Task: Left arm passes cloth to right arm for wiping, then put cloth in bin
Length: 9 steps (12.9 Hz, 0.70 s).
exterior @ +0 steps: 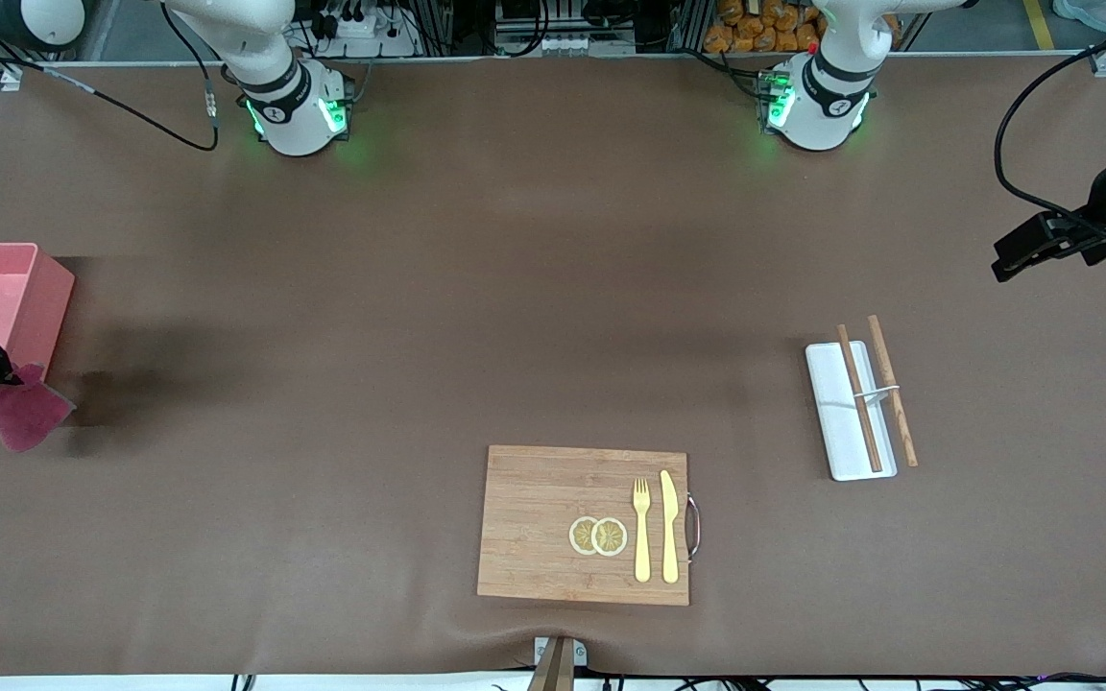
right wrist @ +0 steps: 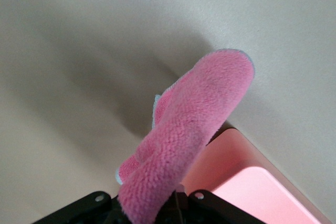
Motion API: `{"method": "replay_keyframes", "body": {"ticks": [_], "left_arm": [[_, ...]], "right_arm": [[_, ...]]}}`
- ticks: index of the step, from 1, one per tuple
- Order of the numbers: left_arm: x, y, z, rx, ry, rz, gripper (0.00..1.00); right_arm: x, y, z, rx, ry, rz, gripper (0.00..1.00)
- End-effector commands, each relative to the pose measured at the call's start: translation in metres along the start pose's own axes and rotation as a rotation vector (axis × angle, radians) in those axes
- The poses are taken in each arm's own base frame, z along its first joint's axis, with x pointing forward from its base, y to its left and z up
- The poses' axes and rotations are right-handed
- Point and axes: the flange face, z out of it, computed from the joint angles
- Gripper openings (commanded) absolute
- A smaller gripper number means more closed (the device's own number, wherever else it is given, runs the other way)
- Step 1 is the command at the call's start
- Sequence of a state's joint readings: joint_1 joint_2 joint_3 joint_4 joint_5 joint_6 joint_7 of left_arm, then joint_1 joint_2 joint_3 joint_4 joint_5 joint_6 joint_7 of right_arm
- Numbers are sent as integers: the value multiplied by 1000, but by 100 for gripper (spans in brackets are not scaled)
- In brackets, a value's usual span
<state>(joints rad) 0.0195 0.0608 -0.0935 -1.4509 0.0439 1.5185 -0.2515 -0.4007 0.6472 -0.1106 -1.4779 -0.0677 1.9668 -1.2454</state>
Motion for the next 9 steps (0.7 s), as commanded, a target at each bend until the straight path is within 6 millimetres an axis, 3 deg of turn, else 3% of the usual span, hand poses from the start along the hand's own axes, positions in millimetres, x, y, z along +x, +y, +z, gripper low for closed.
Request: {"method": "replay_keyframes", "body": {"ticks": [1,3,5,7,9], "left_arm": [[-16,-10,-4,-10,-7,21,100],[-20,-9,-6,-7,-5,25,100],[-20,-10,-8,-1,0,22,100],[-15,-18,-4,6,-5,11,100],[-13,-21,-8,1,4,3,100]], "right_arm": [[16,-7,26,39,-28,-10,0],[44,-19,49,77,-38,-40,0],[94,-48,61,125,-5,-88,0],[138,-72,58,141,25,-133,0],[200,-112,53,170,82,-185,0]]}}
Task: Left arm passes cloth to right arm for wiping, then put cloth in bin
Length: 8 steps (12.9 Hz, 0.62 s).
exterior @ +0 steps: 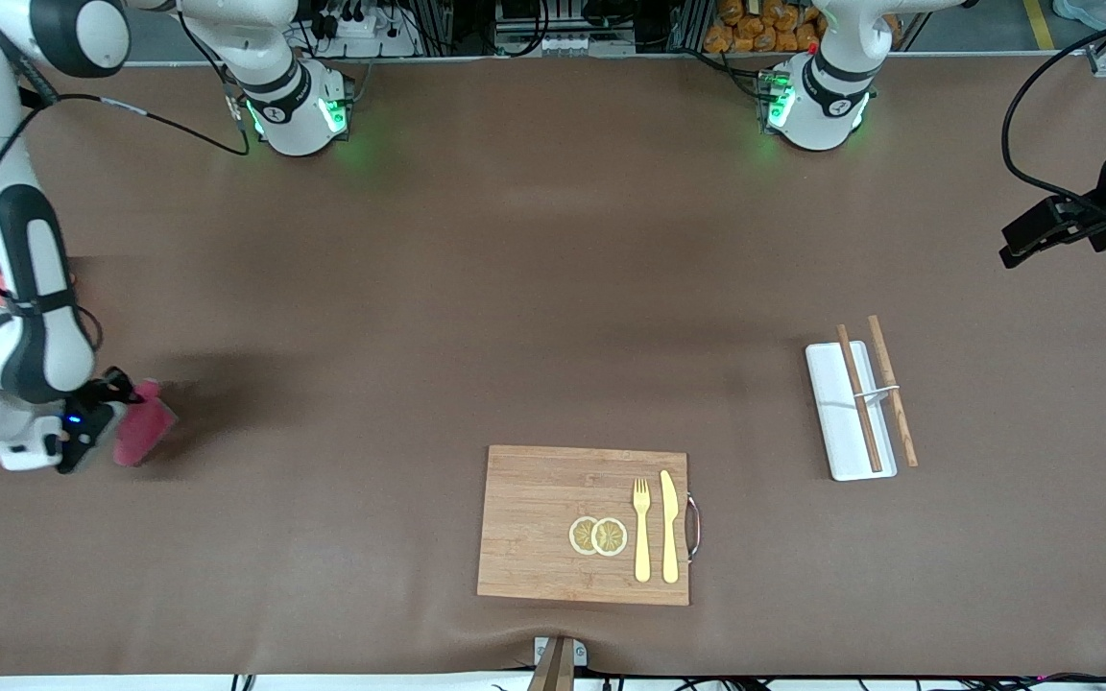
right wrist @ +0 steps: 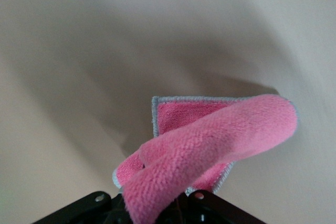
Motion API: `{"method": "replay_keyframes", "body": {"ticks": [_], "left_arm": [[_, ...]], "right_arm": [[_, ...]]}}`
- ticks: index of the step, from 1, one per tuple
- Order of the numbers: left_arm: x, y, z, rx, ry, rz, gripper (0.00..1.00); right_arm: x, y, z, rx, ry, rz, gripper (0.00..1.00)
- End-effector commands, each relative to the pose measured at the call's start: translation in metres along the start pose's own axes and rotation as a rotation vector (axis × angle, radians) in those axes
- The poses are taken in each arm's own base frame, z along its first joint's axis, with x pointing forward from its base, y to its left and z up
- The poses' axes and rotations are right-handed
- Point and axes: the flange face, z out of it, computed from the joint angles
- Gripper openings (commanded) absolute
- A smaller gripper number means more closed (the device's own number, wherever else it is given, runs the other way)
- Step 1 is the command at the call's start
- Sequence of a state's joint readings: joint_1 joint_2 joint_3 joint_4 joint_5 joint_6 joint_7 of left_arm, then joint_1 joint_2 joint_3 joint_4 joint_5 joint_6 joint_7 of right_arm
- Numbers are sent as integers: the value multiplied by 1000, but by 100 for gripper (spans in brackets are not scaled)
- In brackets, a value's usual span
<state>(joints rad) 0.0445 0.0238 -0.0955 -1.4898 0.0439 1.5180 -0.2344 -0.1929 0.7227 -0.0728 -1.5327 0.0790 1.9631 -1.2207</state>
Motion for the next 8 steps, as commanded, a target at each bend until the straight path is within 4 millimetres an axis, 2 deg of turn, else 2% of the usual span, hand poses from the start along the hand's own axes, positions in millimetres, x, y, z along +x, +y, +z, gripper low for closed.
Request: {"method": "replay_keyframes", "body": {"ticks": [1,3,4,5,7,8], "left_arm": [[-5,-5,-6,-7,6,7,100],[-8,-2,-10,-15,9,7,100],[-10,-1,-10,-13,0,18,100],[-10,-2,-10,-12,-4,18,100],[-13,3,-9,-9,-16,27,100],[-13,4,-9,-10,-16,29,100]], "right_arm": [[80,-43,2,31,46,-54,0],[134,-75,-2,40,76,-70,0],[159,-94,-13,28,83,-73,0],[169,-103,-30,13,92,-44,0],[159,-118,-73,49,85,-30,0],[144,-115,-95,41,98,-14,0]]}}
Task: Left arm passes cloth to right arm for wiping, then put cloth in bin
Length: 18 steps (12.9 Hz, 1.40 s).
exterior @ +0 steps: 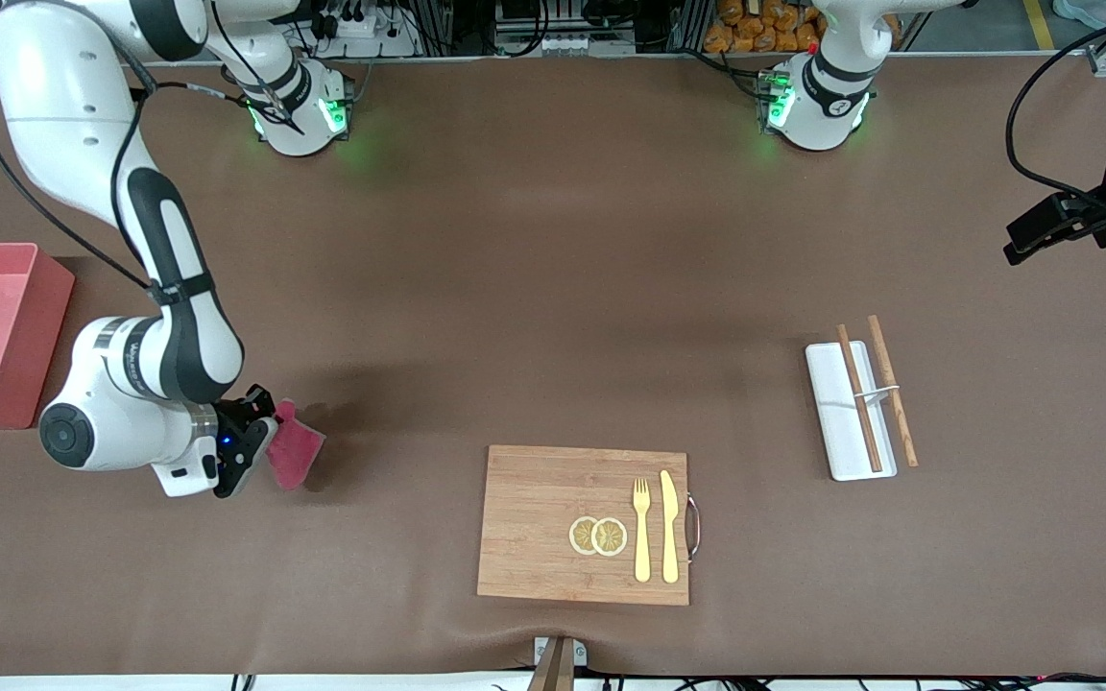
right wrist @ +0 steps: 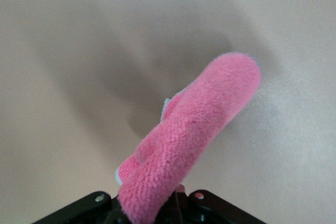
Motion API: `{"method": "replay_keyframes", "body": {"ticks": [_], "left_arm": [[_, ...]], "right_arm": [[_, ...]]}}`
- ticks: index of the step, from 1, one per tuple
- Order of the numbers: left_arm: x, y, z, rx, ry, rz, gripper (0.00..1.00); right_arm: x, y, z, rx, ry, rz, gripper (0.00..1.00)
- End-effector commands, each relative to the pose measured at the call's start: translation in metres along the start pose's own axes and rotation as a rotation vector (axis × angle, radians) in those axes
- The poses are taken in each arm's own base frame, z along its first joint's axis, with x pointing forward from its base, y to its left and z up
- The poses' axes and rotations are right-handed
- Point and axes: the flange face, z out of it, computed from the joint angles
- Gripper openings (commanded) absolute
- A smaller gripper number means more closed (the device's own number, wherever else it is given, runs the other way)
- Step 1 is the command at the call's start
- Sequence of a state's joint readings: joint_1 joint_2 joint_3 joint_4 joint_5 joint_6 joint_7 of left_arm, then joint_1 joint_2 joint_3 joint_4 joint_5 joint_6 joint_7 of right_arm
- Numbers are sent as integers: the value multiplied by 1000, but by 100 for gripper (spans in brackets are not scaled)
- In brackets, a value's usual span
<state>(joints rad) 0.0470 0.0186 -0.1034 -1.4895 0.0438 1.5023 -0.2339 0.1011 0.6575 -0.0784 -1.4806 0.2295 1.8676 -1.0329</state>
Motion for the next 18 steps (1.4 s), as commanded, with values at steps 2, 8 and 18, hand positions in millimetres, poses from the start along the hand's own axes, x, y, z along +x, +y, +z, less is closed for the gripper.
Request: {"method": "replay_keyframes", "body": {"ticks": [2,8,18], "left_arm": [[-10,3,-8,-14,-5,26,100],[-16,11,-10,-30,-18,40,100],[-21,7,-17,-39,-17,15,100]], "right_arm": [[-76,11,-84,0,56,98,0],[-278,71,-180,-101,-21,244,0],[-542,95,-166,-106,-109,534,0]]}}
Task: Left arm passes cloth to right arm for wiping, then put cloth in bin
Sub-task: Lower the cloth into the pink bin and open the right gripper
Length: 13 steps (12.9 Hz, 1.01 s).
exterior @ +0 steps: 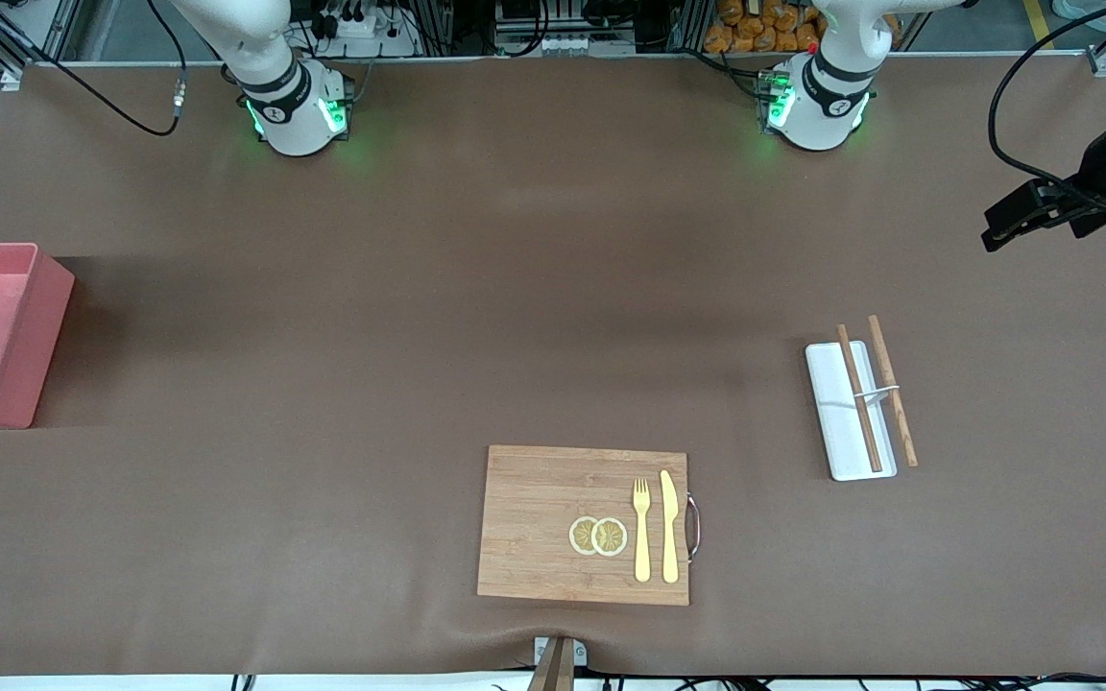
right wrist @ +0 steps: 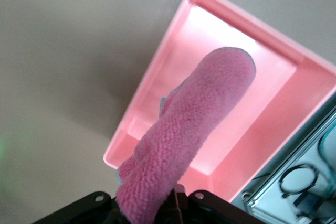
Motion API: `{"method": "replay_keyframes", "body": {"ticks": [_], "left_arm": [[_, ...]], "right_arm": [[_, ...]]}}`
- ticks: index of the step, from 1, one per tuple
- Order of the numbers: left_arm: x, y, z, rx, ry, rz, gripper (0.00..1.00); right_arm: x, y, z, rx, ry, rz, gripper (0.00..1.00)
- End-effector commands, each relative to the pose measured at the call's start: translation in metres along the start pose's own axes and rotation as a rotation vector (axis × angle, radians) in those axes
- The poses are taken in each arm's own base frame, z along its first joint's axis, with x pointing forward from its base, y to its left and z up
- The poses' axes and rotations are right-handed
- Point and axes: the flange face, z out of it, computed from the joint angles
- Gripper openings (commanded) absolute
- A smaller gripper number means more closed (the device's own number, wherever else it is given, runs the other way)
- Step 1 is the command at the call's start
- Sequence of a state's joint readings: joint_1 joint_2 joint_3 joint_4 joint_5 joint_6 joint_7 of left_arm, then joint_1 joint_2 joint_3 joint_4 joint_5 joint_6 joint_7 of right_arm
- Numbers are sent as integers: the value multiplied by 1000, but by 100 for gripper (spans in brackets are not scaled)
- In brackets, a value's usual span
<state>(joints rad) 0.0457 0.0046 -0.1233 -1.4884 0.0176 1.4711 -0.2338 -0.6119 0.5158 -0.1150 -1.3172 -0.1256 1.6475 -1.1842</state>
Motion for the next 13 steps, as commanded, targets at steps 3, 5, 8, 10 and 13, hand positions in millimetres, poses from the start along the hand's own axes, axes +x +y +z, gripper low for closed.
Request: {"method": "replay_keyframes", "body": {"ticks": [3,5,8,10,13], "left_arm": [[-9,-8,-12,-19,10,-14,100],[-9,-9,-15,-19,16,-15,100],[-8,-13,-14,-19,15,-23,100],[-7,-18,-14,-20,13,-34,100],[-9,-16,-14,-18,8,-29,100]], "right_arm": [[-34,30,54,72,-11,43,75],[-32,23,48,115,46,58,100],[7,-4,9,102,83,4,100],[59,-41,-36,56,130,-43,100],[129,-116,-84,47,107,-32,100]]}}
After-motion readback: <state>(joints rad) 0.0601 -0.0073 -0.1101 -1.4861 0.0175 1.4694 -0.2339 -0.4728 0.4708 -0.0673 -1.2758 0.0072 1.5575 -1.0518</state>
